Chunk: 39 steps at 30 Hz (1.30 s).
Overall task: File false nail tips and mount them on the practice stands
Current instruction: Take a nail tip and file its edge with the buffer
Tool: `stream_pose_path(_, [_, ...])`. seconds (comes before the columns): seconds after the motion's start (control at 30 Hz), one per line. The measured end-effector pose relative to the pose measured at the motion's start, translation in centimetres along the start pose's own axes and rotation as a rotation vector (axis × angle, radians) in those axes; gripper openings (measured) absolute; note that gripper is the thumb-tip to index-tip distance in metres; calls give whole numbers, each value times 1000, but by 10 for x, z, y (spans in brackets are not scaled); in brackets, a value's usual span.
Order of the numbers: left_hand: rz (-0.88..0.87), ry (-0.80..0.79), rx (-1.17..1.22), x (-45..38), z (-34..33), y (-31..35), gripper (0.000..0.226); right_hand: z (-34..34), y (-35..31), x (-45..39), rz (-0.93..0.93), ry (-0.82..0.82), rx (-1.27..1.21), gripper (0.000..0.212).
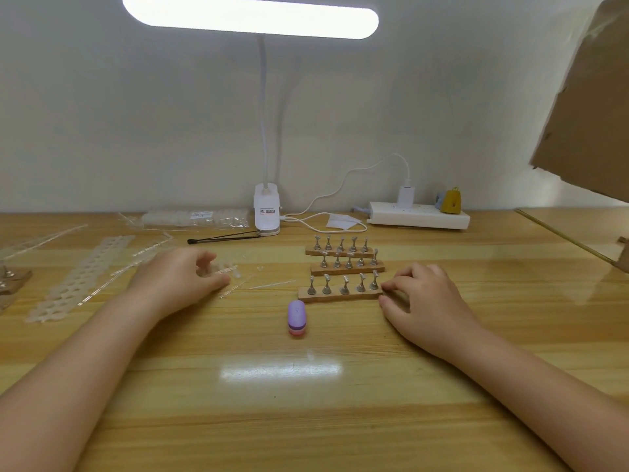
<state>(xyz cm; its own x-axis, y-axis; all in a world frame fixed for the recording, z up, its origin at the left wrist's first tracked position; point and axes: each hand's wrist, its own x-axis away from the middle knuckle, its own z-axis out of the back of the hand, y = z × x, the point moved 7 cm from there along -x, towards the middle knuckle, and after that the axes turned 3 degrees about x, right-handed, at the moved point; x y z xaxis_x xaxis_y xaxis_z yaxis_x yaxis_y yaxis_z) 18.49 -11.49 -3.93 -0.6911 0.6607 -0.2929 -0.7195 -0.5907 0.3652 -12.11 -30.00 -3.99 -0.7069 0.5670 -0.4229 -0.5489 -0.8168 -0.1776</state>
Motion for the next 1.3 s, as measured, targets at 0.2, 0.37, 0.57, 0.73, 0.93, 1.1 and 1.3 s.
stream_pose_path(0.2, [14, 165, 6, -1, 14, 2, 64, 3, 0, 1, -17, 24, -17, 30])
stream_pose_path(0.37, [-123, 310, 343, 12, 33, 29, 65, 21, -8, 4, -11, 167, -107, 21])
stream_pose_path(0.57, [-616, 387, 310, 63, 37, 129, 55, 6, -35, 11, -209, -163, -1132, 29])
stream_pose_path(0.73, [-787, 444, 183, 97, 19, 168, 52, -2, -52, 17, -199, -283, -1277, 29])
stream_pose_path(0.93, [-530, 299, 381, 91, 12, 164, 66, -3, -46, 17, -222, -242, -1301, 24])
stream_pose_path(1.1, [-247, 73, 772, 84, -7, 153, 15, -6, -48, 18, -210, -262, -1237, 21])
stream_pose_path(1.3, [-386, 179, 734, 94, 5, 160, 6, -8, -42, 15, -271, -268, -1340, 29])
